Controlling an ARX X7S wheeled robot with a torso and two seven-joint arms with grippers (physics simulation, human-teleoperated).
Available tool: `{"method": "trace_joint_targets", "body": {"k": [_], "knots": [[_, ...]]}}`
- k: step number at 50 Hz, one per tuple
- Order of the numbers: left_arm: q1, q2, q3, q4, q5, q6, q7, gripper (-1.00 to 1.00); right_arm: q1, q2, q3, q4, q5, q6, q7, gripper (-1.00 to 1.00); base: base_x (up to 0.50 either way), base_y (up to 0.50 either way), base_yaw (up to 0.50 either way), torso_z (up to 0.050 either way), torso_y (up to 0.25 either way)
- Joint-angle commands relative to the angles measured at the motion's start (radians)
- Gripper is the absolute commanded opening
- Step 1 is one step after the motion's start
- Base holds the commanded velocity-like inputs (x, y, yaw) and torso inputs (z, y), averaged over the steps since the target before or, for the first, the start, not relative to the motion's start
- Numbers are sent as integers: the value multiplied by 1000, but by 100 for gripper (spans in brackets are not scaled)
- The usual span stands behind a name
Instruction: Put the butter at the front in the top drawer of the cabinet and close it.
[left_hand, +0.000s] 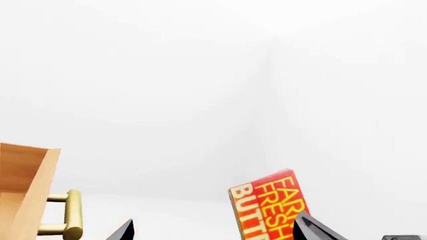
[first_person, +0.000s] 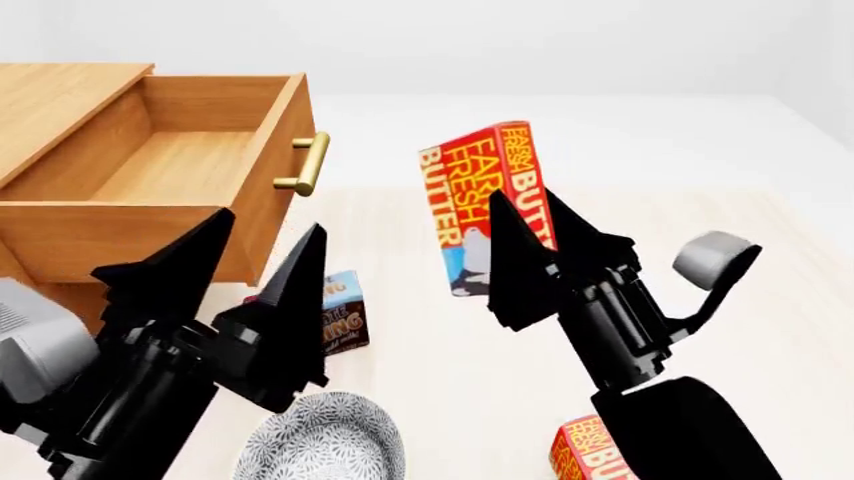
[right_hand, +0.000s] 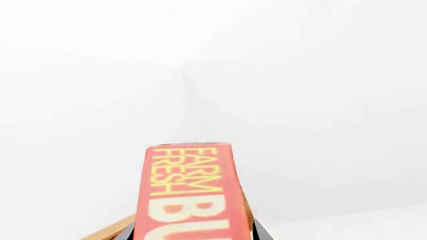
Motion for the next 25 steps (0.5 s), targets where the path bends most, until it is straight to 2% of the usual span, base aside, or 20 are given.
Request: {"method": "trace_joint_targets", "body": {"k": [1, 13, 25], "knots": [[-2, 1, 6, -15, -108, 21, 59, 100, 18, -23, -18, -1, 57, -20, -110, -100, 0, 0, 0, 0, 0], [2, 9, 17, -42, -173, 32, 113, 100, 7, -34, -25, 56, 203, -14, -253, -100, 0, 0, 0, 0, 2], [-14, 8, 18, -49, -240, 38, 151, 100, -25, -44, 0, 89, 346, -9, -319, -100, 0, 0, 0, 1, 1]]}}
